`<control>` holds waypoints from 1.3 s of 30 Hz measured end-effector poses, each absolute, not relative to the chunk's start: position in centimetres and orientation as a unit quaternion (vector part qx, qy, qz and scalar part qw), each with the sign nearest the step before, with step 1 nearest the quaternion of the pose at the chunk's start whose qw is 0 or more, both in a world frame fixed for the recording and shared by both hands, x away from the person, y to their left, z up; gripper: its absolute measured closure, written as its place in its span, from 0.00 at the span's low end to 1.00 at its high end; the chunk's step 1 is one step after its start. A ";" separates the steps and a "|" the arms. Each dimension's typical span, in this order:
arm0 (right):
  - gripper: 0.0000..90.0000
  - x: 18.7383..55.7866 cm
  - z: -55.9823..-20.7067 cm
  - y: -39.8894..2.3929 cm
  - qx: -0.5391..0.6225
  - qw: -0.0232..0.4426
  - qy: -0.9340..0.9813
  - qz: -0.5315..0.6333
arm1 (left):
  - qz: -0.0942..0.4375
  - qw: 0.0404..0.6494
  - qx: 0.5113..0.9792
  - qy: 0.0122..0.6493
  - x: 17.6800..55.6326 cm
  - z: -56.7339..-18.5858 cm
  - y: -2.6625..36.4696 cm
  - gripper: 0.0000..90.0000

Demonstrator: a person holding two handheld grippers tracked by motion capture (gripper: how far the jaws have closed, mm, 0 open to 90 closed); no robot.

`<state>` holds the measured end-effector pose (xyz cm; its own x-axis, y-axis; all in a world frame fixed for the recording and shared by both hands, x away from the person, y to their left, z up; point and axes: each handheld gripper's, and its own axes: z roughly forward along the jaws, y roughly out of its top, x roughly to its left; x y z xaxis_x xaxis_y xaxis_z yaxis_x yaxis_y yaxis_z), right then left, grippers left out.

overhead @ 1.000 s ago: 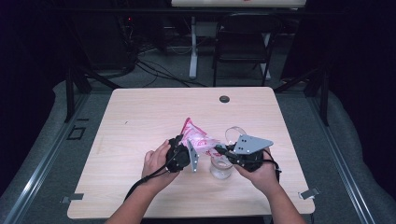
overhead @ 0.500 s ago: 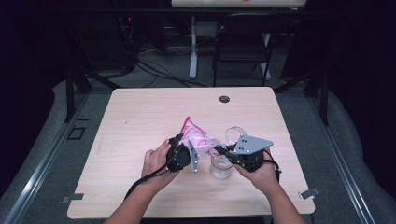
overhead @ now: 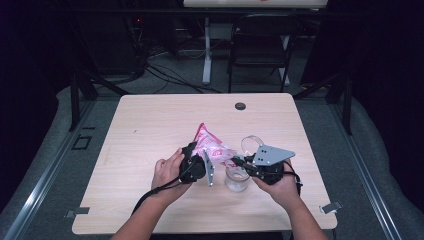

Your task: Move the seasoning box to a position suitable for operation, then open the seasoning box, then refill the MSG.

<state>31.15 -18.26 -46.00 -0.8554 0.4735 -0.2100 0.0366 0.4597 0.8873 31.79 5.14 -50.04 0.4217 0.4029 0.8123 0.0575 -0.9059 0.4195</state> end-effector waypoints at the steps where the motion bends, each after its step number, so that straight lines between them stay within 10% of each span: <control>1: 0.99 31.2 -46.0 -18.2 0.155 0.220 0.826 0.496 | 0.519 0.166 0.827 0.139 31.8 -50.0 5.1 0.69; 39: 0.99 31.2 -46.4 -18.2 0.159 0.221 0.826 0.493 | 0.541 0.139 0.821 0.114 31.8 -49.6 5.1 0.70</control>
<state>31.23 -18.21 -46.36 -0.8518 0.4805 -0.2088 0.0447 0.4637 0.8849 31.80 5.09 -49.59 0.3877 0.3381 0.8575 0.0373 -0.9353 0.3519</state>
